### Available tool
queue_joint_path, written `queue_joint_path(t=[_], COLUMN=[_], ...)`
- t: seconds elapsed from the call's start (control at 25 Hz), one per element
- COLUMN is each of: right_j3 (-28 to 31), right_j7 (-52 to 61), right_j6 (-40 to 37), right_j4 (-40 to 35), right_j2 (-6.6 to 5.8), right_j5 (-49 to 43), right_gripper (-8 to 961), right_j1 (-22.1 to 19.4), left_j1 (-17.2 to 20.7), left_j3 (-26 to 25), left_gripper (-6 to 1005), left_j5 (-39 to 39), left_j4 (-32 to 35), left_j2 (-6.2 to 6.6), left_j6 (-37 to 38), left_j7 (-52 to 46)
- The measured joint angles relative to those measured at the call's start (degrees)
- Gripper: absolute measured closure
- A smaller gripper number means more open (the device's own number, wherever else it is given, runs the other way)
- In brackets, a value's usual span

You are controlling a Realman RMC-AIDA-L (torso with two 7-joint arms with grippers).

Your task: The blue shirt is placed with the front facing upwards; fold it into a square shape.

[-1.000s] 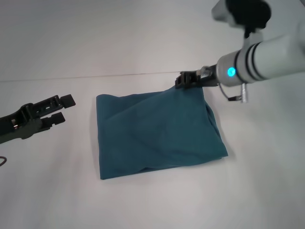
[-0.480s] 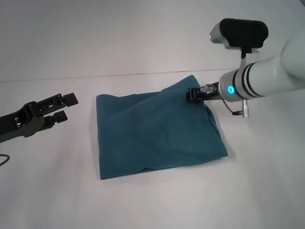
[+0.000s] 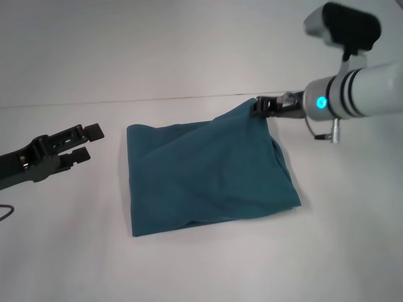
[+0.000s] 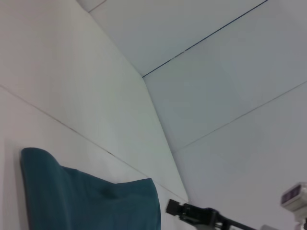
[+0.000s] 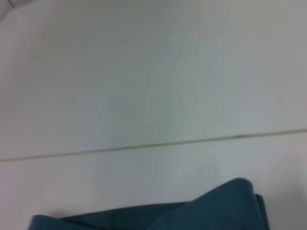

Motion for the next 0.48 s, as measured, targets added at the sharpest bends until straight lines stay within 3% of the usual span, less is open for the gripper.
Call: queue_joint_path(t=[0.32, 0.48], right_j3=[-2.61, -4.54], right_j7=[-1.68, -1.30], right_j6=[14.92, 17.60], right_j4=[11.46, 14.87], right_j2=[0.86, 0.29], right_j5=[-0.45, -0.45], right_gripper=[706, 706], right_j1=[4.95, 6.12], left_j1=[-0.78, -0.64], left_j3=[0.19, 0.11], left_gripper=[66, 66], left_j5=[-0.19, -0.22], left_j4=[-1.09, -1.34], left_j2=[-0.11, -0.11], left_j6=[-0.34, -0.55], left_j7=[0.24, 0.27])
